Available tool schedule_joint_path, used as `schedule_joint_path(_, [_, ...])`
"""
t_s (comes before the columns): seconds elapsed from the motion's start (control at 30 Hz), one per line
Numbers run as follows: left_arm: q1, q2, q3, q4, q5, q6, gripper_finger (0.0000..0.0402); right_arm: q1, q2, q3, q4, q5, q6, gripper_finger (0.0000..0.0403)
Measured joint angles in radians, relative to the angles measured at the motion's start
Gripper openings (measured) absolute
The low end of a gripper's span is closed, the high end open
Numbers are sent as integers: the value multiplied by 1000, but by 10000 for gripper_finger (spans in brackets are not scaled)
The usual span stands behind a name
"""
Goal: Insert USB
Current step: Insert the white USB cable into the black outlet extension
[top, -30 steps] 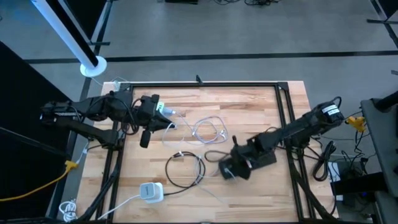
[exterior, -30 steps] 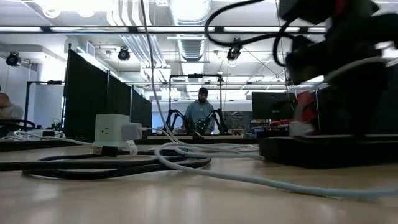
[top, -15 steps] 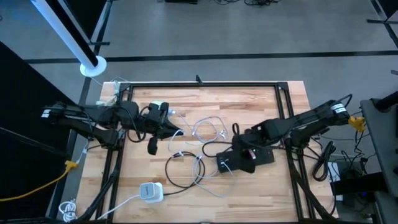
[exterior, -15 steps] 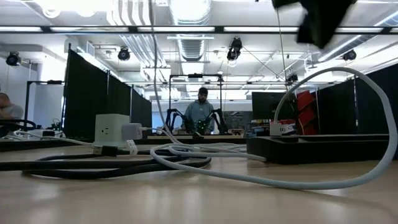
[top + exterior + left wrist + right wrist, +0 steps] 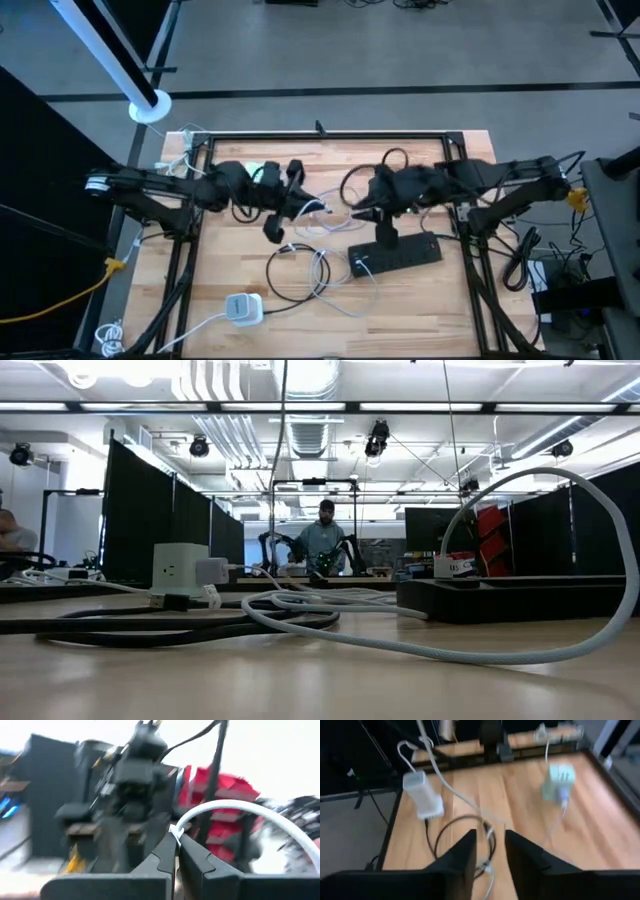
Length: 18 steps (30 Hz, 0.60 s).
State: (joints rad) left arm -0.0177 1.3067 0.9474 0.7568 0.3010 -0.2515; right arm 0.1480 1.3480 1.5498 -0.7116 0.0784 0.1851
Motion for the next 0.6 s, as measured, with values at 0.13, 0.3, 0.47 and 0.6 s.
schedule_joint_path(0.13, [76,12,1,229,153,-108,0,-7,0,68,50,0,-100,138])
schedule_joint_path(0.3, [180,8,1,286,180,-228,0,-17,0,111,131,0,-181,155])
schedule_joint_path(0.47, [257,13,2,396,138,-366,0,-61,0,114,234,6,-185,147])
schedule_joint_path(0.6, [292,13,2,402,50,-429,0,-103,10,114,278,57,-144,133])
